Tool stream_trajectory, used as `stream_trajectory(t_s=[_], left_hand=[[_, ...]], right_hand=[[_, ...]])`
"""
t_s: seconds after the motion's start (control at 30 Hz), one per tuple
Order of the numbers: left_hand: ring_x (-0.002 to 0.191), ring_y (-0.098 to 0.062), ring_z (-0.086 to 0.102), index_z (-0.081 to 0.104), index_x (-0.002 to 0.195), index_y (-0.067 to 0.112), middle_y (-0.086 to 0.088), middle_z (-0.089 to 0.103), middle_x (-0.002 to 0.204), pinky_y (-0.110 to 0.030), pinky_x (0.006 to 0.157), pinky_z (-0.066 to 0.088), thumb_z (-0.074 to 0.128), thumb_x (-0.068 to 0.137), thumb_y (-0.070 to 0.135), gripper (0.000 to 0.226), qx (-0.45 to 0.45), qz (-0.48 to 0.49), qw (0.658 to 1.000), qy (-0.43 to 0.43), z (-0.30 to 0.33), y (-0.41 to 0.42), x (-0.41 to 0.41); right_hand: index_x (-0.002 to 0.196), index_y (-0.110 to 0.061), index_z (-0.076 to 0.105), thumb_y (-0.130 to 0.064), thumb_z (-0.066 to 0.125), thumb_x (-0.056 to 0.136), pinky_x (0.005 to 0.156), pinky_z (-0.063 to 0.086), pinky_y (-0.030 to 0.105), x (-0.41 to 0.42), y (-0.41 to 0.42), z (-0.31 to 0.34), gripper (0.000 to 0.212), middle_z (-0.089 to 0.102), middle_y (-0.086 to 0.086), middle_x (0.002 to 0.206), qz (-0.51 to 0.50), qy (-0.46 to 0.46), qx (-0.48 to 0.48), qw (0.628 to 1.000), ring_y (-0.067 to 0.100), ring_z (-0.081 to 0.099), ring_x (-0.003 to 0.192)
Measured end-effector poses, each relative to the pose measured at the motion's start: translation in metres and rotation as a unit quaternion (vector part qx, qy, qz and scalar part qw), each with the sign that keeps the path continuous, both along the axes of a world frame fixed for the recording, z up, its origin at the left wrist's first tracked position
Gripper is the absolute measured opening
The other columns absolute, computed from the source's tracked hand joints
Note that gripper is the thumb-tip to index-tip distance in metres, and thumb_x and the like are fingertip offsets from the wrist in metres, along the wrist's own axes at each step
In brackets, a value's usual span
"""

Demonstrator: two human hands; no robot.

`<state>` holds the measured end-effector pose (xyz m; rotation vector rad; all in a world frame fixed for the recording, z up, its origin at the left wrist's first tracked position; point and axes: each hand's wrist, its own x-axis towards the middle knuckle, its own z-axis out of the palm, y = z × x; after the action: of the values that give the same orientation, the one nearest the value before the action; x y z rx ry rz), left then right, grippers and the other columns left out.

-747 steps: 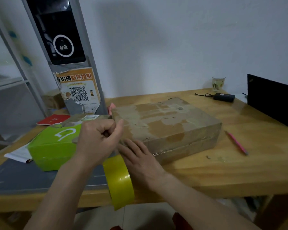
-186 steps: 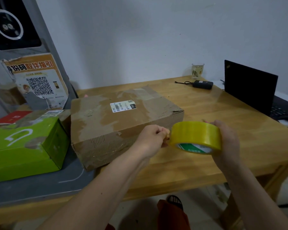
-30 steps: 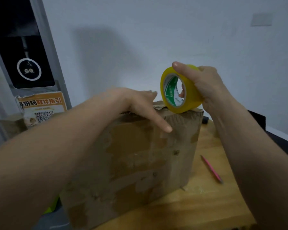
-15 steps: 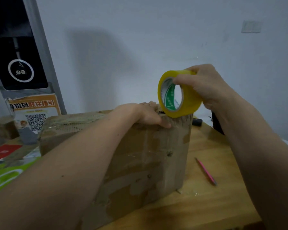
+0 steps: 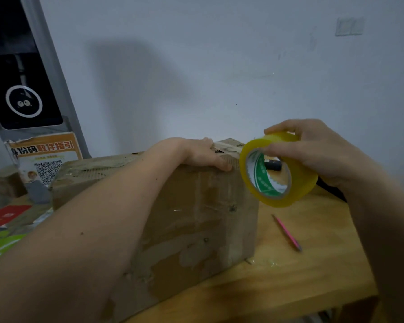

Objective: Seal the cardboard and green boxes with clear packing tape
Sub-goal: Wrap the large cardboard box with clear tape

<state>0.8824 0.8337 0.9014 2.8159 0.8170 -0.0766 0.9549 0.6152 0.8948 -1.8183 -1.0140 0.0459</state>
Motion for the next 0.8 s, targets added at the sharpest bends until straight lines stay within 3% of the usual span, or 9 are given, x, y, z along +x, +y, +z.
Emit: stream_trajectory(t_s=[0.17, 0.37, 0.5, 0.63, 0.73, 0.8], left_hand=[[0.151, -0.018, 0.006, 0.005, 0.157, 0.021, 0.002, 0.003, 0.165, -0.039, 0.123, 0.007, 0.054, 0.089, 0.062, 0.094, 0.027, -0.046, 0.999, 0.006, 0.001, -0.007, -0.005], [0.147, -0.017, 0.024, 0.028, 0.153, 0.029, 0.007, 0.024, 0.161, -0.032, 0.119, 0.019, 0.047, 0.102, 0.034, 0.054, 0.121, -0.153, 0.979, -0.052, -0.006, -0.029, -0.015], [0.137, -0.019, 0.041, 0.041, 0.147, 0.034, 0.005, 0.047, 0.149, -0.035, 0.113, 0.031, 0.046, 0.101, 0.011, 0.051, 0.111, -0.218, 0.963, -0.114, -0.006, -0.039, -0.025], [0.134, -0.023, 0.045, 0.038, 0.148, 0.035, 0.001, 0.047, 0.149, -0.041, 0.109, 0.036, 0.043, 0.101, 0.01, 0.054, 0.138, -0.233, 0.955, -0.117, -0.009, -0.041, -0.029], [0.136, -0.024, 0.042, 0.023, 0.153, 0.024, -0.002, 0.04, 0.153, -0.04, 0.109, 0.037, 0.054, 0.097, 0.026, 0.064, 0.202, -0.17, 0.963, -0.059, -0.015, -0.043, -0.03], [0.127, -0.024, 0.05, 0.034, 0.144, 0.022, -0.003, 0.049, 0.143, -0.039, 0.101, 0.044, 0.062, 0.091, 0.038, 0.063, 0.228, -0.128, 0.964, -0.039, -0.014, -0.046, -0.026]], right_hand=[[0.119, -0.028, 0.059, -0.029, 0.074, 0.077, 0.062, 0.047, 0.027, -0.001, 0.003, -0.036, 0.045, 0.061, 0.004, 0.106, -0.016, -0.013, 0.015, 1.0, 0.016, 0.062, 0.084], [0.119, -0.028, 0.057, -0.029, 0.074, 0.077, 0.062, 0.047, 0.027, 0.002, 0.011, -0.045, 0.045, 0.058, 0.004, 0.11, -0.016, -0.002, 0.026, 1.0, 0.014, 0.06, 0.085], [0.12, -0.026, 0.057, -0.029, 0.074, 0.077, 0.061, 0.046, 0.026, 0.003, 0.01, -0.042, 0.046, 0.059, 0.002, 0.105, -0.013, -0.015, 0.021, 1.0, 0.013, 0.061, 0.083], [0.12, -0.026, 0.056, -0.03, 0.074, 0.078, 0.062, 0.048, 0.026, 0.005, 0.008, -0.046, 0.046, 0.059, 0.001, 0.106, -0.004, -0.003, 0.026, 1.0, 0.013, 0.062, 0.084], [0.12, -0.028, 0.055, -0.032, 0.073, 0.079, 0.062, 0.047, 0.025, 0.009, 0.009, -0.051, 0.045, 0.057, 0.0, 0.11, 0.005, 0.006, 0.032, 0.999, 0.012, 0.06, 0.087], [0.12, -0.029, 0.055, -0.032, 0.073, 0.079, 0.062, 0.046, 0.024, 0.011, 0.011, -0.053, 0.044, 0.057, 0.0, 0.11, 0.009, 0.018, 0.043, 0.999, 0.011, 0.06, 0.087]])
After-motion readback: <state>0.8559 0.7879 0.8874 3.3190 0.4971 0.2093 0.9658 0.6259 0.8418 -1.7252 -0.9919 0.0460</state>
